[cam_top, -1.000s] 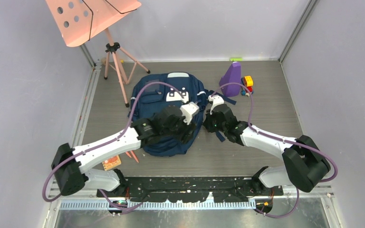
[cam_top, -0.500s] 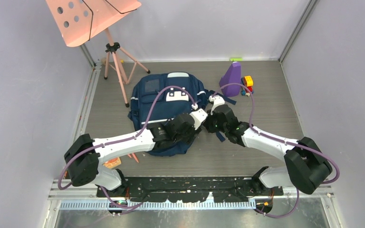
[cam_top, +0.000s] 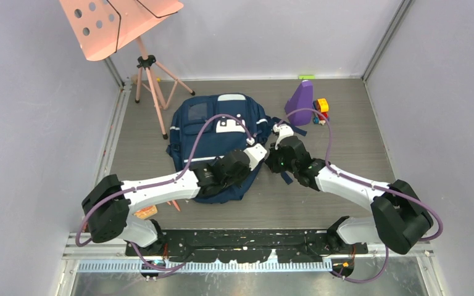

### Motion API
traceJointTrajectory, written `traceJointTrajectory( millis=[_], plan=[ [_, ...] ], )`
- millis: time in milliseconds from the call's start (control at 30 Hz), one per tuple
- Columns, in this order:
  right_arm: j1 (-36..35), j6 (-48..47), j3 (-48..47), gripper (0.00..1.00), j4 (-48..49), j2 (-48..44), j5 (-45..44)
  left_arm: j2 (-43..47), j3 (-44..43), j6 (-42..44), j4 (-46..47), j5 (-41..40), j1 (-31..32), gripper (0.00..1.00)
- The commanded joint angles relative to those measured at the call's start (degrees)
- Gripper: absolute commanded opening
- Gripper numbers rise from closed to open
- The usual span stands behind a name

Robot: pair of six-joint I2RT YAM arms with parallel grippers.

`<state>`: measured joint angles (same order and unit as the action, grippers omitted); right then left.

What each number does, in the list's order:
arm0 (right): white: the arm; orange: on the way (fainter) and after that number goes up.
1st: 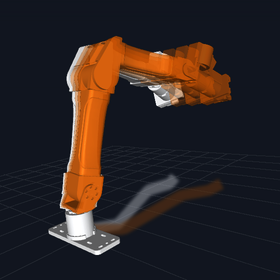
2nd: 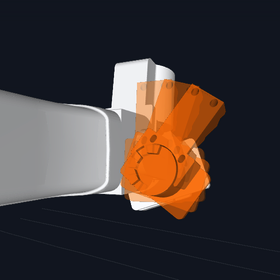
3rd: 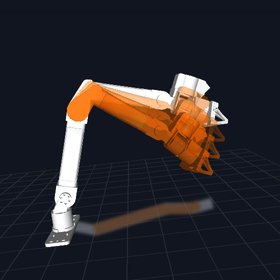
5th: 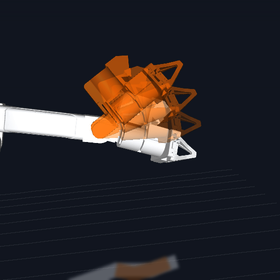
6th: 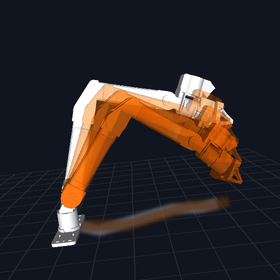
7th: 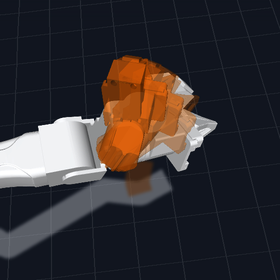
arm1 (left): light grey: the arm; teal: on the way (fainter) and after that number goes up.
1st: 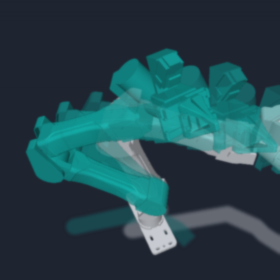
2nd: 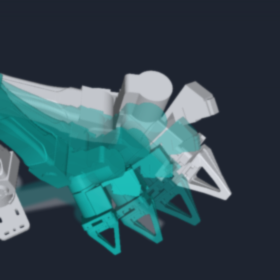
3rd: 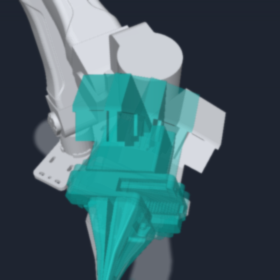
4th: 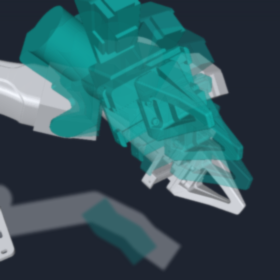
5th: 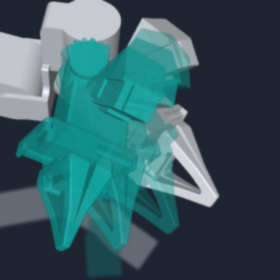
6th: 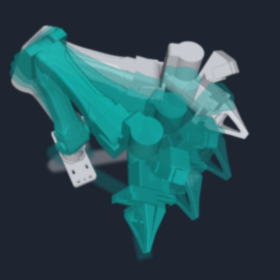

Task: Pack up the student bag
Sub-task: Zip the student bag at the center of the board.

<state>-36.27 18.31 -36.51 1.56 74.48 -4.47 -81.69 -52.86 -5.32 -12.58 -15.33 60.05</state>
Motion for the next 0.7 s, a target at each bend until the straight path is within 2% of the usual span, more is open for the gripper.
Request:
traceJointTrajectory(
  millis=[0, 233, 400, 667],
  plan=[
    [3.7, -0.6, -2.0, 0.01, 0.6, -1.7, -3.6, 4.3, 3.1, -1.2, -2.0, 3.2, 0.5, 0.0],
    [8.5, -2.7, -6.5, 0.01, 0.8, 4.5, -1.4, 10.0, 8.1, -6.0, -1.6, 7.8, 1.5, 0.0],
    [10.3, -4.6, -9.6, 0.01, 2.5, 8.7, -1.3, 12.3, 11.6, -8.4, -1.2, 7.0, 1.7, 0.0],
    [11.1, -6.3, -12.2, 0.01, 2.4, 11.2, -1.3, 14.2, 12.3, -10.0, -1.8, 6.6, 1.7, 0.0]
  ],
)
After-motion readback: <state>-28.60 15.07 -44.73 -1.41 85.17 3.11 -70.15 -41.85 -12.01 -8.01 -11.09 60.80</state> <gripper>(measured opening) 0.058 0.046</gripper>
